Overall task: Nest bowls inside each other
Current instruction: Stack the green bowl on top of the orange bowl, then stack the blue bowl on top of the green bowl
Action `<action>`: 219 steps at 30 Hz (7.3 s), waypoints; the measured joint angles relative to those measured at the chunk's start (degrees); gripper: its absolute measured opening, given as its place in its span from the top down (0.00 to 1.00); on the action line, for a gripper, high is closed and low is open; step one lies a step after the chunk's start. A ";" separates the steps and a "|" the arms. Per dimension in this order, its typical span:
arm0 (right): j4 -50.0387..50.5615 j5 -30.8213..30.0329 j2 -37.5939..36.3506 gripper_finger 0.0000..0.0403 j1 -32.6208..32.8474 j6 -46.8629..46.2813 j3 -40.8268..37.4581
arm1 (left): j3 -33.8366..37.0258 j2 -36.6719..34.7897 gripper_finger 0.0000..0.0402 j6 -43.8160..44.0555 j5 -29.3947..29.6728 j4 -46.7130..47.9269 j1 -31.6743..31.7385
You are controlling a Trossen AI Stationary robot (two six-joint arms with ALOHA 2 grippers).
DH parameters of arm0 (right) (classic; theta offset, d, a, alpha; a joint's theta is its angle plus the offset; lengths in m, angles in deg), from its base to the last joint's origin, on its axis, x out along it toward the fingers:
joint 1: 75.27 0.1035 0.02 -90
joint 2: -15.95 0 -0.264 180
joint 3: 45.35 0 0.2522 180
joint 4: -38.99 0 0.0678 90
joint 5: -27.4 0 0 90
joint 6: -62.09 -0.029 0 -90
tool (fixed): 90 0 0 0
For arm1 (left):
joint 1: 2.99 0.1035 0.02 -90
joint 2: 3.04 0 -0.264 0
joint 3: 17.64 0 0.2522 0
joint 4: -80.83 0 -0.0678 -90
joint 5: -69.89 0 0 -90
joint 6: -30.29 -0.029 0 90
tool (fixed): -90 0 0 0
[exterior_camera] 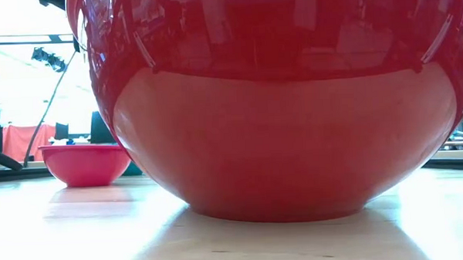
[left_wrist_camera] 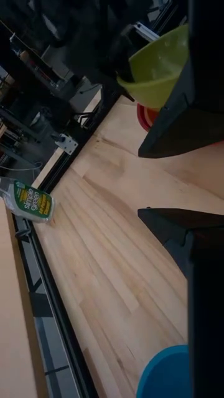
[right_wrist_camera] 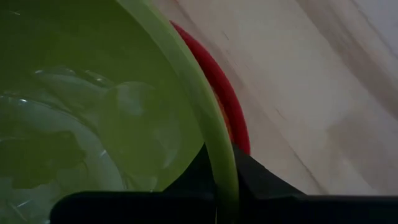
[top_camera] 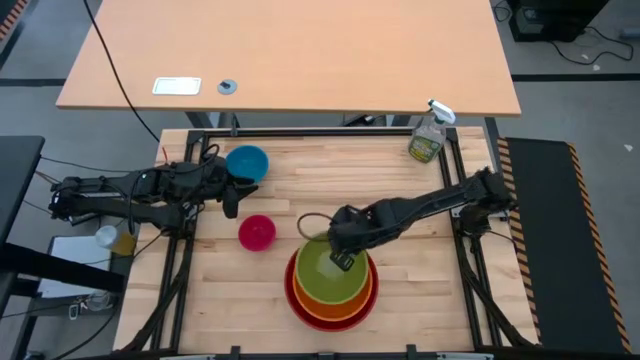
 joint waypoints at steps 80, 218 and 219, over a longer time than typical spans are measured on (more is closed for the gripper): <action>-7.48 8.21 7.70 0.43 4.81 47.49 0.93 | -0.02 -5.38 0.64 10.23 -1.38 13.96 2.84; -9.36 4.10 -28.14 0.48 -26.01 42.03 -18.95 | -16.78 30.20 0.98 13.57 -23.07 5.73 10.25; -9.54 3.20 -28.86 0.48 -26.21 41.79 -19.38 | -18.31 31.20 0.98 13.64 -22.06 5.99 8.51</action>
